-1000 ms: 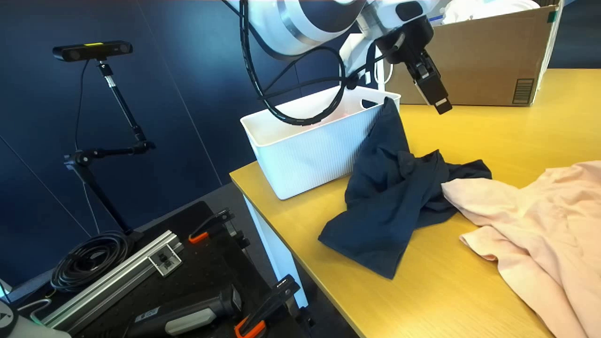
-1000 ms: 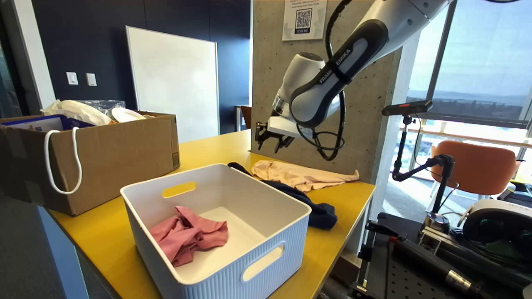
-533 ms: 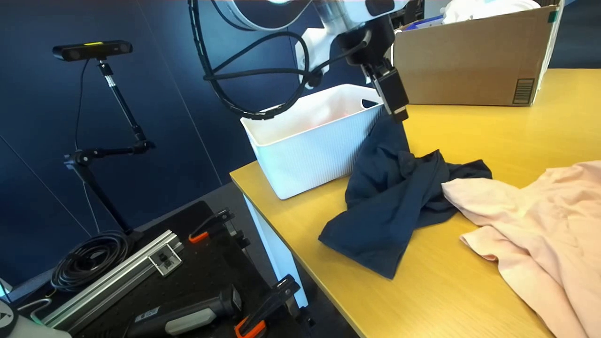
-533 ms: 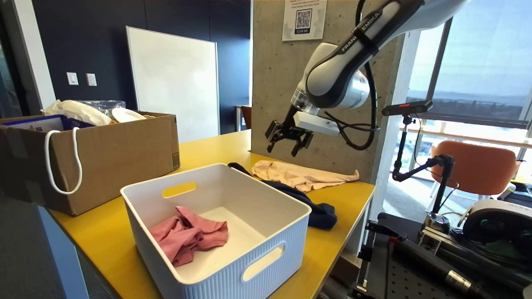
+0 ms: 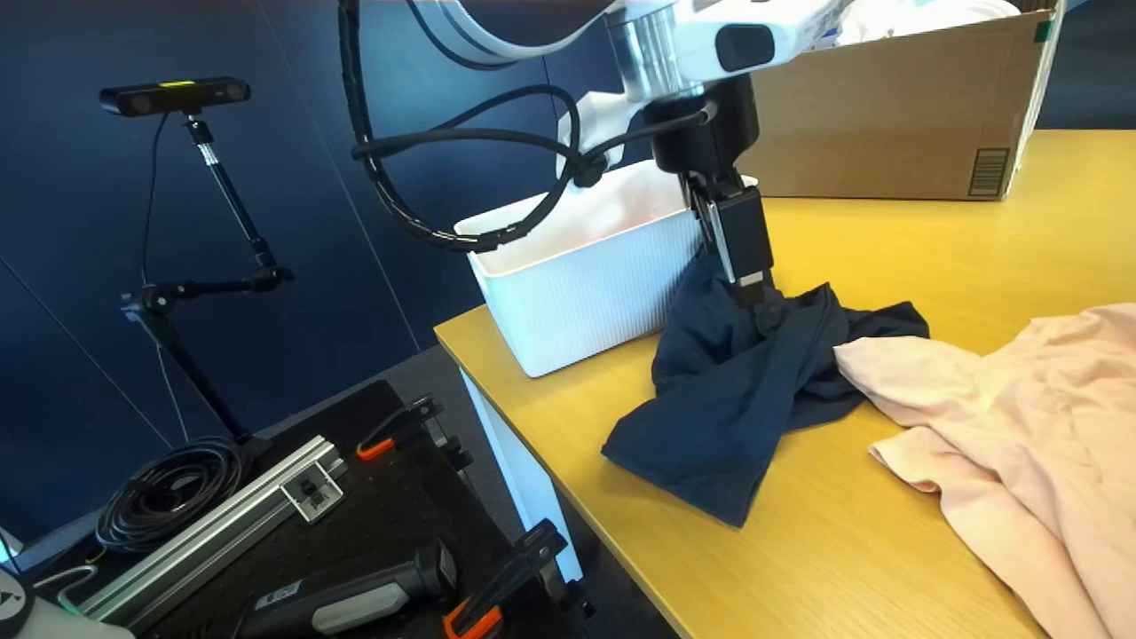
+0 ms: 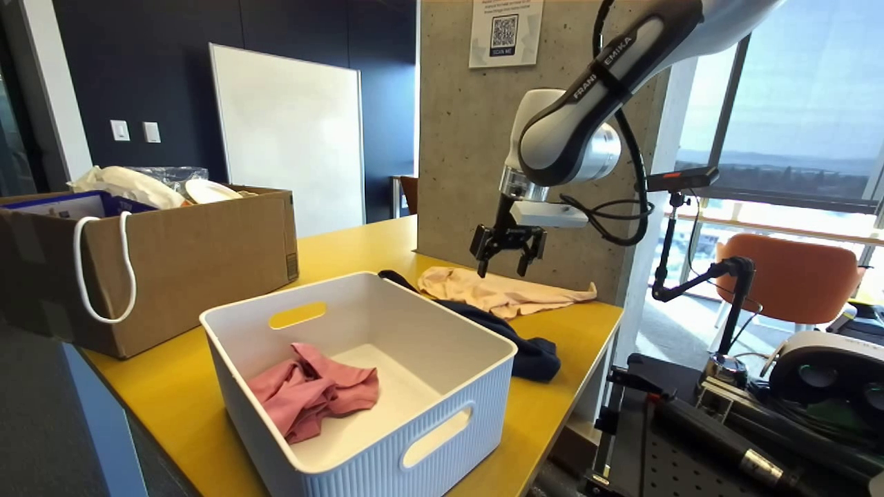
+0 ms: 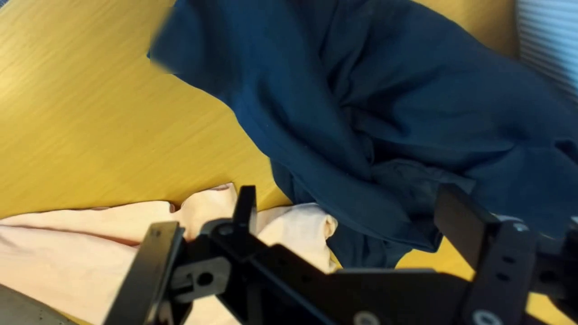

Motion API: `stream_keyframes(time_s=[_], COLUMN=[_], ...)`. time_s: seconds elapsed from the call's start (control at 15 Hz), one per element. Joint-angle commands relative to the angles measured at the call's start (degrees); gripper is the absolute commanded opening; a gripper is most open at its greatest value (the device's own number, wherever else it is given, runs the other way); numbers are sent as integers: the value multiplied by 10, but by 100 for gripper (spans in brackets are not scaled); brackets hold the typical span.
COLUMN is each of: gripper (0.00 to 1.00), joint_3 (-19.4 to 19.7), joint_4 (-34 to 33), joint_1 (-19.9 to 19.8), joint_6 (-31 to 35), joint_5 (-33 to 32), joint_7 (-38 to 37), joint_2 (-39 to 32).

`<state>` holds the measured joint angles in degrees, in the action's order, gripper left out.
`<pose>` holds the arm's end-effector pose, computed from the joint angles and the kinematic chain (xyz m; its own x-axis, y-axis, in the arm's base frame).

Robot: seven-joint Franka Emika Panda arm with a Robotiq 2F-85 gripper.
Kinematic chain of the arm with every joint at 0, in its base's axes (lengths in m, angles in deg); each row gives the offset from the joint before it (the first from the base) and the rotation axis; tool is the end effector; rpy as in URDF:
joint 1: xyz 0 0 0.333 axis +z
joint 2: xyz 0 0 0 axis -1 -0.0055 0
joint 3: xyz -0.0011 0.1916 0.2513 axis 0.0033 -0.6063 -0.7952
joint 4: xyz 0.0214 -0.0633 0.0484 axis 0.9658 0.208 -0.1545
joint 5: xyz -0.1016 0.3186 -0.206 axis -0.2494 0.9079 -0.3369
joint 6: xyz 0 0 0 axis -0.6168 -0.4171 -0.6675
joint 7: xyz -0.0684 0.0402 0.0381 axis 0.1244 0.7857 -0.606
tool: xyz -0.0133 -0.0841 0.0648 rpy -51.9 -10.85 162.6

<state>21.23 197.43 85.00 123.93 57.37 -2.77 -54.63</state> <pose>0.5724 -0.1132 0.2742 0.8038 -0.5704 0.1692 -0.5683 -0.8202 -0.0653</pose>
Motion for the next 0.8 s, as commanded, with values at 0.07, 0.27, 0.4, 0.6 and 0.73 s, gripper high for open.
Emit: stream_keyframes(time_s=[0.07,0.27,0.4,0.6,0.73], gripper=[100,100,100,100,100], joint_3=[7,15,21,30,37], joint_4=[-12,-29,-53,-98,-129], joint_1=[38,63,73,81,84], joint_6=[9,36,40,39,31], joint_5=[-32,-47,-50,-45,-42], joint_7=[-3,-17,-20,-18,-17], joint_2=[-32,-73,-107,-164,-197])
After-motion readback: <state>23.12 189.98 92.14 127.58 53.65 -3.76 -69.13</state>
